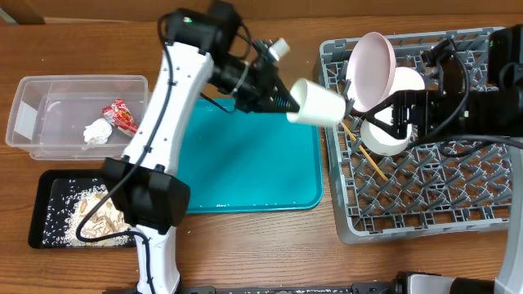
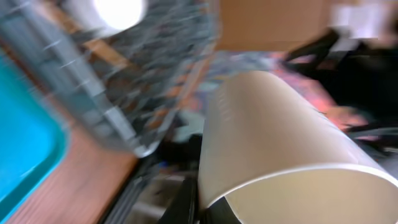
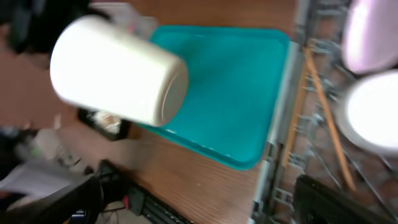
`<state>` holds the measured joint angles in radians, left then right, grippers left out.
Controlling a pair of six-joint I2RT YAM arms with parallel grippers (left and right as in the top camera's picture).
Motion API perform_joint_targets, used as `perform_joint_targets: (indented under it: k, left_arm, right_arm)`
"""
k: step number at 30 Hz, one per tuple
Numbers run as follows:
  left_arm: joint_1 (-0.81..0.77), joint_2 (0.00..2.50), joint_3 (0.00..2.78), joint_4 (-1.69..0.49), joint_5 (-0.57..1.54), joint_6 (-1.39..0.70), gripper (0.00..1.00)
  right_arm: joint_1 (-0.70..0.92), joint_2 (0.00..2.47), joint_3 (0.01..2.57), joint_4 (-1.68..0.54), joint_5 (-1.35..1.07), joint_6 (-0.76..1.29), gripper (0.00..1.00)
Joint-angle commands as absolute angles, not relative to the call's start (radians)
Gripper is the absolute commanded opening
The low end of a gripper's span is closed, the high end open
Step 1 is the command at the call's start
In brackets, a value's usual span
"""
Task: Sort waste into correct bins and load items into the dishwasher
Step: 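Hand the white cup from the left gripper to the right gripper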
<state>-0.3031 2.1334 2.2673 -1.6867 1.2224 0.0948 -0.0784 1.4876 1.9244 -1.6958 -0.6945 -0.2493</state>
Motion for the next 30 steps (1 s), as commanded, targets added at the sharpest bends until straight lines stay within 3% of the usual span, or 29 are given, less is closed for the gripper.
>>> perform_joint_targets:
  k: [1,21,23,27,28,30]
  left_arm:
    - [-0.304,2.111,2.287,-1.689,1.506,0.227,0.04]
    - [-0.431,2.111,2.287,-1.610,1.554,0.213,0.04]
    - [-0.432,2.111,2.287,-1.611,1.539,0.213,0.04]
    - [-0.433,2.111,2.287,-1.610,1.539,0.213,0.04]
    - [-0.433,2.111,2.287,-1.608,1.539,0.213,0.04]
    - [-0.433,2.111,2.287,-1.603,1.538,0.213,0.04]
  right_arm:
    - [-0.078,1.470,1.937,-1.694,-0.899,-0.414,1.00]
    - [-0.078,1.503,1.897,-1.689,-1.127,-0.686,1.00]
    - [-0.078,1.503,1.897,-1.689,-1.128,-0.686,0.93]
    - [-0.078,1.503,1.897,-1.690,-1.132,-0.685,0.56]
    - [-0.078,1.503,1.897,-1.690,-1.131,-0.685,0.51]
    - [-0.078,1.503,1.897,-1.691,-1.131,-0.685,0.50]
